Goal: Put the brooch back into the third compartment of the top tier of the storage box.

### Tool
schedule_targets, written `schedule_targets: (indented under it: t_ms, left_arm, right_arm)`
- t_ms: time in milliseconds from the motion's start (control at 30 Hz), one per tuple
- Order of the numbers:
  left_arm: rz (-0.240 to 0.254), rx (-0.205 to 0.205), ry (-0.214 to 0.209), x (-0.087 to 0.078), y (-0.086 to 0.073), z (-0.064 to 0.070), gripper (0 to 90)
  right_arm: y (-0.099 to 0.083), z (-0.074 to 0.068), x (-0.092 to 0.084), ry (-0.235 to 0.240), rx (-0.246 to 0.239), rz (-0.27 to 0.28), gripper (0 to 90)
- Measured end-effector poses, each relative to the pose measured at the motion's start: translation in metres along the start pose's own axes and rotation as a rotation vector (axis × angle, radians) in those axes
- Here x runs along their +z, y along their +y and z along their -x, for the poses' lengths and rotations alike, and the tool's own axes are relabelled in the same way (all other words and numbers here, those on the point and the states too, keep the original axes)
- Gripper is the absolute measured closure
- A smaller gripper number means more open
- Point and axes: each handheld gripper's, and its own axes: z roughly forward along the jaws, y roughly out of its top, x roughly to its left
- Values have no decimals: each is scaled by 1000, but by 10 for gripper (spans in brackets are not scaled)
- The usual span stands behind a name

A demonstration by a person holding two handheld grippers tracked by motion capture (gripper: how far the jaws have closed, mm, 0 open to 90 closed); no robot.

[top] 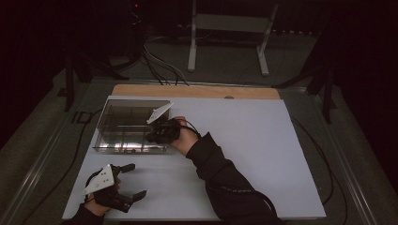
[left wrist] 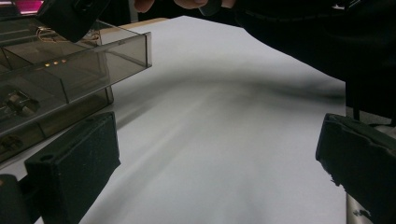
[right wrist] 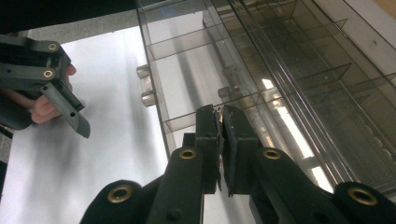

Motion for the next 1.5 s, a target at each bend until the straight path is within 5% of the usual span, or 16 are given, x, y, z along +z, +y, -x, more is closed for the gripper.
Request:
schedule_targets:
  t_ms: [167,1200,1500]
  left_arm:
    - [2,2,2,-1,0,0,6]
    - [-1,-22,11,2,0,-2,6]
    - [-9,-32,12,6,0,-4,6]
  right_arm:
    - [-1,3,1,-8,16,16,830]
    - [11,-3,-31,-49,40,148,151]
    - [9,0,-50,-36,29,162,36]
